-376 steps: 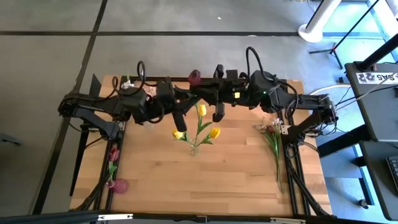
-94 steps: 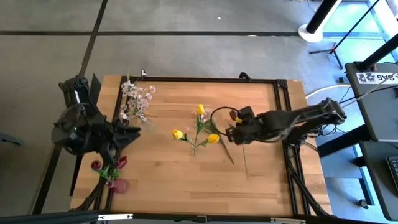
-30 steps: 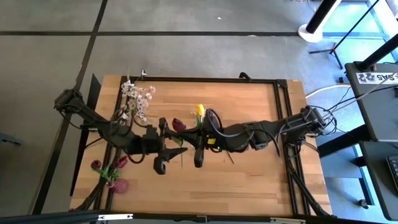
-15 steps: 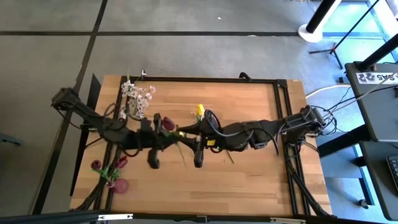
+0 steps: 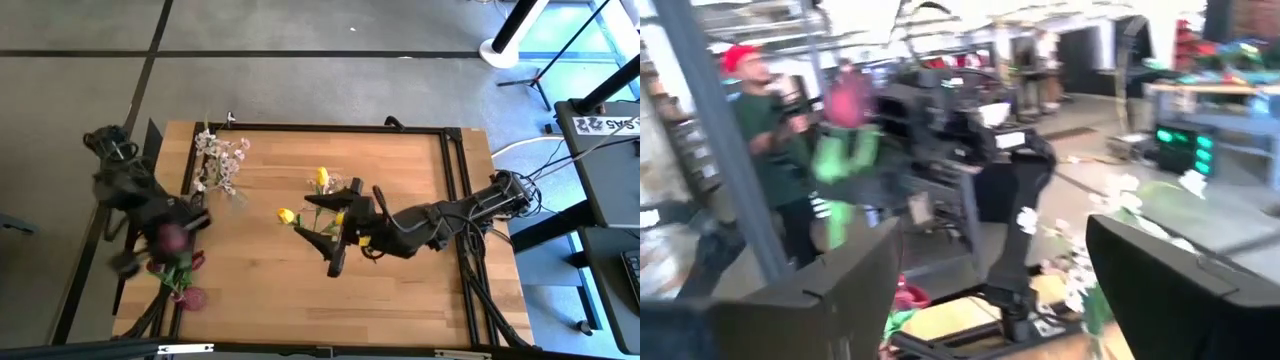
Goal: Sort flowers into vase by color
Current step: Put the dark red flower into the purple vase
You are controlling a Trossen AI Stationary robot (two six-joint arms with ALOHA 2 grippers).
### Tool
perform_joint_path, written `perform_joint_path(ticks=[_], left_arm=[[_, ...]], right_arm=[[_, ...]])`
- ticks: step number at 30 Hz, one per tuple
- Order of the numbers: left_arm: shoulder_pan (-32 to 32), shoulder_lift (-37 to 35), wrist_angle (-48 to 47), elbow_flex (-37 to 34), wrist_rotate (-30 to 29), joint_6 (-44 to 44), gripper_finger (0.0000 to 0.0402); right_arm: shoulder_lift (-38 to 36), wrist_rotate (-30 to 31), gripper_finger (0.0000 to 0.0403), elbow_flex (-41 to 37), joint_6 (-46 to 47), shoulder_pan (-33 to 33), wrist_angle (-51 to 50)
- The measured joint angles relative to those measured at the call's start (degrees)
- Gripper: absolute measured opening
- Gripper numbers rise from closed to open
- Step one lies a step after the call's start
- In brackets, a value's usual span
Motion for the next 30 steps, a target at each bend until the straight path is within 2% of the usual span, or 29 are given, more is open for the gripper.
perform_joint_path(ticks=[4,8,12,15,21,30], left_arm=[[-7.69,-1.94,0.64,0.00,10.25,-0.04,0.0002],[-16.16,-2.85,-2.74,0.00,14.36,1.45,0.0002],[-23.29,-3.87,-10.74,0.00,9.95,7.23,0.0002],[-25.97,-3.76,-14.28,0.00,6.64,11.46,0.0001],[-26.67,-3.80,-17.29,0.00,6.13,16.11,0.0001],[-26.67,-4.55,-23.09,0.11,4.25,13.54,0.0001]], right_arm=[[0.31,7.62,0.0301,0.00,6.35,0.00,-2.67],[0.35,12.76,0.0292,-0.02,12.66,-0.20,-4.11],[0.65,15.96,0.0292,-0.02,15.77,-0.08,-4.74],[0.70,16.08,0.0292,-0.02,17.83,-0.09,-5.12],[0.72,16.51,0.0292,-0.02,21.66,-0.10,-8.33],[1.40,15.42,0.0292,-0.02,22.48,-0.10,-9.60]])
